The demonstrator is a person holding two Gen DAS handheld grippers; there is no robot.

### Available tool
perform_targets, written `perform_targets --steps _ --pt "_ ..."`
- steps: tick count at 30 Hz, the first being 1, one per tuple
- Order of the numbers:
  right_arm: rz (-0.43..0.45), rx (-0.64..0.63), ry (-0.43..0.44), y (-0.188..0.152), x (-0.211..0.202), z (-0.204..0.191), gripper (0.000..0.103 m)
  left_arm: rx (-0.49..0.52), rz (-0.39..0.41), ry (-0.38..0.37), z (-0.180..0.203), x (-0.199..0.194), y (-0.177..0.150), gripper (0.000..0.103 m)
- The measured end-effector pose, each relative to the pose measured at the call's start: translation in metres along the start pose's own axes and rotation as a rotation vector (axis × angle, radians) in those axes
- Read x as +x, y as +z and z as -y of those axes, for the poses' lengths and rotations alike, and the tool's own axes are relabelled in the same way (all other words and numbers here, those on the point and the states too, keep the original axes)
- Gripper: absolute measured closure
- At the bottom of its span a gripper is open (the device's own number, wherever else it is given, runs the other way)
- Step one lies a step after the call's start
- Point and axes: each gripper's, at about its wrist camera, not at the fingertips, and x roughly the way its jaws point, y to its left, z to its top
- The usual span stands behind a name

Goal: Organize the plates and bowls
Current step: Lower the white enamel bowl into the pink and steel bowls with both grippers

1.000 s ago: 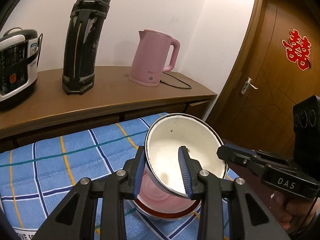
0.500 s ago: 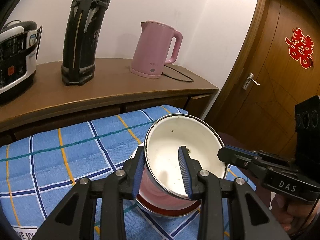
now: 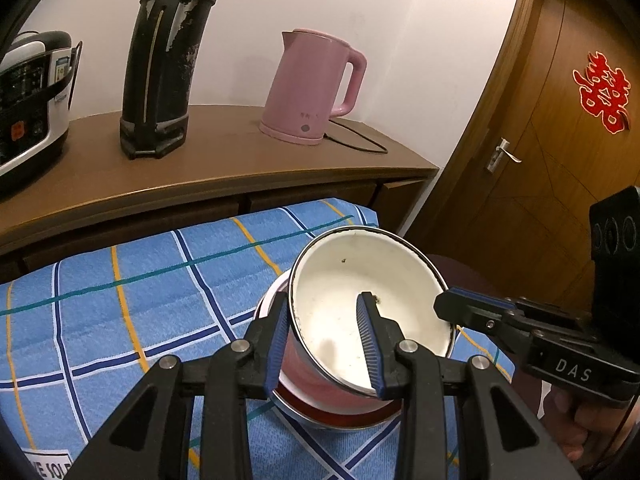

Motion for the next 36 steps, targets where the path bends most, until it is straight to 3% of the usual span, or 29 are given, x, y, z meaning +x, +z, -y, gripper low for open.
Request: perform_targets --steps 36 --pt "-0.069 0.008 0.008 -0.007 0.012 0.001 0.091 0.008 -0.057 0.012 -0.003 0.008 -0.004 0.067"
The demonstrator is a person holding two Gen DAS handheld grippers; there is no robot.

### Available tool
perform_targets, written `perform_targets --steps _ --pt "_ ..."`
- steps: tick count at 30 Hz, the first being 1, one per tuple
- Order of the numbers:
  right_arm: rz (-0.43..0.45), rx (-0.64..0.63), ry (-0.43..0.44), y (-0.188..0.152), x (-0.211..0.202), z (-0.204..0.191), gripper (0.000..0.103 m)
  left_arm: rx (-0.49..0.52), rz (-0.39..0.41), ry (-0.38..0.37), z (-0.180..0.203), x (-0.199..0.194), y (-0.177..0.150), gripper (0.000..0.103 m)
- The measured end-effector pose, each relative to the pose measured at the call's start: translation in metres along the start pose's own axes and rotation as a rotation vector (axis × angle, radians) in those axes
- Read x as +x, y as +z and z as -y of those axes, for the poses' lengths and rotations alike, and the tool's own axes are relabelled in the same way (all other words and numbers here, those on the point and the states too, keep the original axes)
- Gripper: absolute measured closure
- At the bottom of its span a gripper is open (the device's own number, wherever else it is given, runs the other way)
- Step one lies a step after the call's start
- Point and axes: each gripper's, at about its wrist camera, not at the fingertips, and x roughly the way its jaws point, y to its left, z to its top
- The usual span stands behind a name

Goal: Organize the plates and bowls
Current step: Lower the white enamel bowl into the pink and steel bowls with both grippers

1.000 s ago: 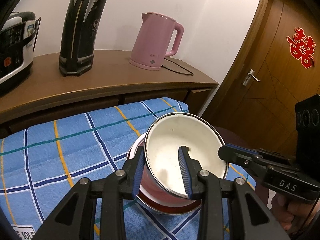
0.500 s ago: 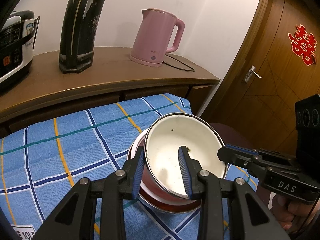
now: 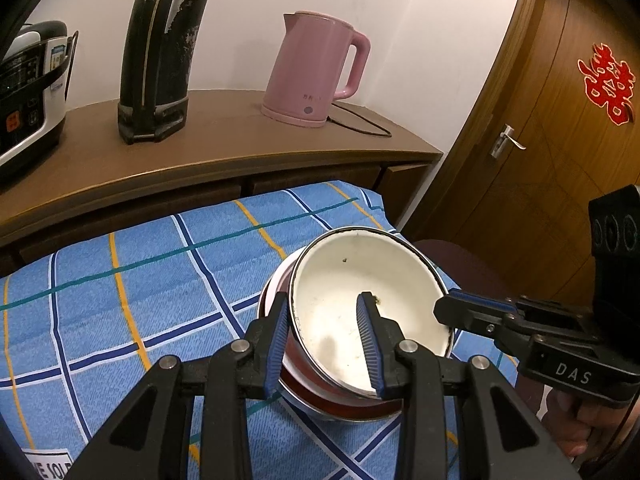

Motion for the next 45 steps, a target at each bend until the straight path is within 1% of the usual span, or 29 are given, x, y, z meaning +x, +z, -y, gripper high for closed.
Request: perform_targets --steps 18,26,33,41,45 --pt "-0.026 0.004 -0.001 -0.0023 0.0065 0.0018 0.09 0.001 -0.037 0.004 -0.003 0.0065 -0.0007 0.067" --pt "-0.025 0.002 -0.003 -0.0023 0.0066 0.0013 0.09 0.005 -0.036 0.002 -0.0031 0.0058 -0.0008 0.067" --pt "-0.018 -0.013 -0.027 -0.0057 0.0078 -0.0011 0.09 0.033 -0.027 0.018 0.0015 0.0054 -0.0025 0.067" --pt "-0.015 -0.019 -0.026 -0.0058 0.007 -0.0022 0.09 0.02 -0.024 0.01 -0.0012 0.0054 -0.0018 0.067" --pt "-0.013 -0.026 -0.036 -0.006 0.0071 -0.0026 0.09 0.028 -0.019 0.012 0.0003 0.0054 -0.0024 0.067"
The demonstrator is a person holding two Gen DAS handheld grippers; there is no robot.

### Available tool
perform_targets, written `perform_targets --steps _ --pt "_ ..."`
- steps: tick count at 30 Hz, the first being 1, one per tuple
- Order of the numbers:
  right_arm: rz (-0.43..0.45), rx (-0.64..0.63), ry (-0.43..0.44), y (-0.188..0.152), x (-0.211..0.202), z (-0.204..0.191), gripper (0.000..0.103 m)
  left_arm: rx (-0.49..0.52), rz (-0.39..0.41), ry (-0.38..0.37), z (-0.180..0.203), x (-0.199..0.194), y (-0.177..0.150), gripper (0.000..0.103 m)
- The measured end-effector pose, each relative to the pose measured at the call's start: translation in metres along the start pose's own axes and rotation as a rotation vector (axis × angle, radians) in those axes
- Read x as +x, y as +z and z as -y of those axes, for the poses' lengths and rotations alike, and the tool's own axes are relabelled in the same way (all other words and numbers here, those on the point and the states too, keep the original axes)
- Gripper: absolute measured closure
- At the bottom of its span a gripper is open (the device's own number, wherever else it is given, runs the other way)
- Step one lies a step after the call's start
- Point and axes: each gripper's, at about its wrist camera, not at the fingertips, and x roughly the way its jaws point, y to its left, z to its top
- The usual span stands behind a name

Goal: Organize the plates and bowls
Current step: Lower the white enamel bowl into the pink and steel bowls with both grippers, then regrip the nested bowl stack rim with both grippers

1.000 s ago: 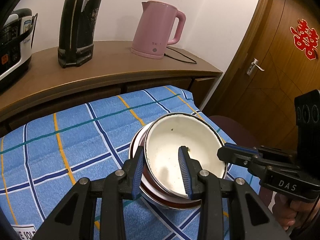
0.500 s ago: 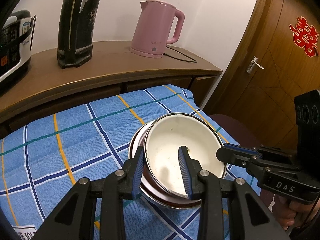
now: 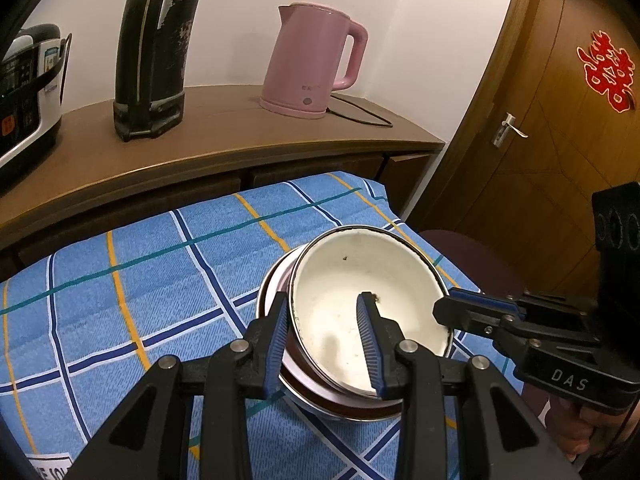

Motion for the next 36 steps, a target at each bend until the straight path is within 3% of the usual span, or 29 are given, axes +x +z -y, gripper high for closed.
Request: perform_targets --steps 15,21,25,29,36 --pt "0.001 -0.008 -0.004 -0.001 0.001 -0.004 0.09 0.007 0.005 0.017 0.0 0.0 0.0 0.067" --pt "0.002 -0.014 -0.008 -0.002 0.002 -0.006 0.09 0.015 0.008 0.015 0.001 0.0 0.0 0.061" --pt "0.016 -0.018 0.002 -0.002 0.001 -0.007 0.089 0.017 0.006 -0.015 0.004 -0.001 0.0 0.042" --pt "0.017 -0.033 0.003 -0.002 0.002 -0.01 0.089 0.099 0.083 0.005 0.019 -0.017 0.0 0.019" --pt "0.039 -0.03 -0.018 0.0 0.0 -0.008 0.08 0.112 0.071 0.045 0.017 -0.01 0.0 0.018"
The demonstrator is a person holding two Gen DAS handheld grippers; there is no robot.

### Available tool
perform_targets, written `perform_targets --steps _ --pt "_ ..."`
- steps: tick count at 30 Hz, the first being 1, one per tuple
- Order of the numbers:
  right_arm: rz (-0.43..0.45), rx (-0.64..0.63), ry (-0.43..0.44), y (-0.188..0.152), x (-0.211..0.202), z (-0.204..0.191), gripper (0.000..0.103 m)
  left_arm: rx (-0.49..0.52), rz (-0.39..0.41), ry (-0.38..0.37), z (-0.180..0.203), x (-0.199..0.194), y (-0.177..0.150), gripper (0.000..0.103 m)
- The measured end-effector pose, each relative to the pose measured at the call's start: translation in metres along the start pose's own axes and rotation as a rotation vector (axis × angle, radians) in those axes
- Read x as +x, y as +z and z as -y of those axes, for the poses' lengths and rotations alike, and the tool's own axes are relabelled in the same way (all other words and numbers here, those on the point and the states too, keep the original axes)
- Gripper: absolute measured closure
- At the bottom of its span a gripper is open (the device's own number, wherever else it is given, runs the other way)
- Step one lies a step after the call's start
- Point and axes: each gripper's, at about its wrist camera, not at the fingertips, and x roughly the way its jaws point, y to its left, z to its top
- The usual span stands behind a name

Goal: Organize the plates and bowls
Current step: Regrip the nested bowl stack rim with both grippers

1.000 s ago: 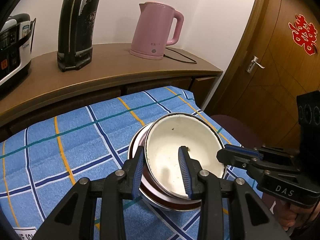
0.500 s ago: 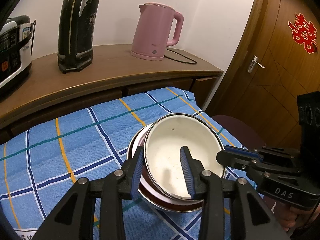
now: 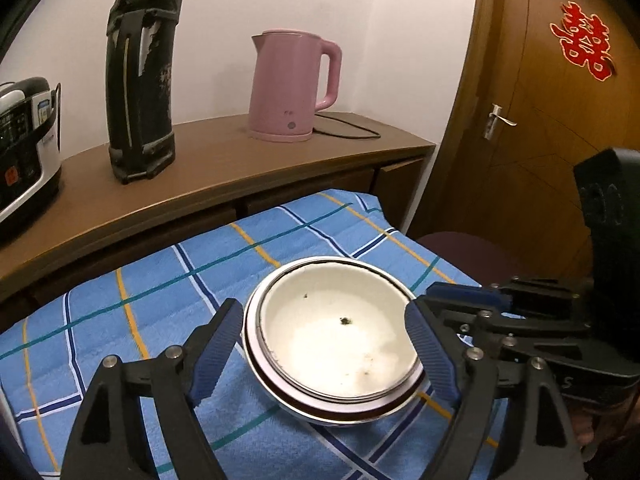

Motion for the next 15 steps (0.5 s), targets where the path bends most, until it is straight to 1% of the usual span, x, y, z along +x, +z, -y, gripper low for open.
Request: perform_targets --steps 2,4,5,6,7,12,15 --pt "0.004 -0.003 -0.008 0.0 0.0 0.0 0.072 -0.013 0.009 0.007 -0.005 -0.001 0.001 0.018" --pt "0.009 -0.005 -0.022 -0.001 0.0 0.001 0.06 -0.024 0.009 0.022 -0.009 -0.001 0.0 0.018" --pt "0.01 -0.004 -0.027 -0.001 0.0 0.002 0.057 -0.034 0.004 0.032 -0.012 0.001 0.0 0.018" --pt "0.011 0.001 -0.027 0.0 0.0 0.003 0.05 -0.044 -0.005 0.038 -0.016 0.003 0.0 0.018" --pt "0.014 0.006 -0.024 0.0 0.0 0.004 0.046 -0.051 -0.014 0.044 -0.018 0.005 -0.001 0.018" --pt "0.019 0.015 -0.02 0.001 0.002 0.007 0.044 -0.092 -0.047 0.068 -0.027 0.013 -0.005 0.018" --pt "0.015 0.032 -0.018 0.001 0.006 0.01 0.043 -0.104 -0.056 0.07 -0.029 0.014 -0.007 0.018"
